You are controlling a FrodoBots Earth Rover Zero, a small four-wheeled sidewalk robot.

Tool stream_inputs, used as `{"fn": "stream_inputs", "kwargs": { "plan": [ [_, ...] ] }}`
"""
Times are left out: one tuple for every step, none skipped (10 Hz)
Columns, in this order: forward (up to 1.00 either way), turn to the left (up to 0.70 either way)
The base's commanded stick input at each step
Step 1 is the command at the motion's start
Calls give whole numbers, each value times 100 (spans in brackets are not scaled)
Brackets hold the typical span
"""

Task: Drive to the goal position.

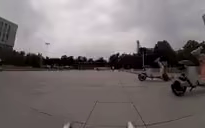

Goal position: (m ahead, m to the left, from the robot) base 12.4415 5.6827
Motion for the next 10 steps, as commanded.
{"fn": "stream_inputs", "kwargs": {
  "plan": [
    [70,0],
    [70,0],
    [70,0],
    [70,0],
    [70,0],
    [70,0],
    [70,0],
    [70,0],
    [70,0],
    [70,0]
  ]
}}
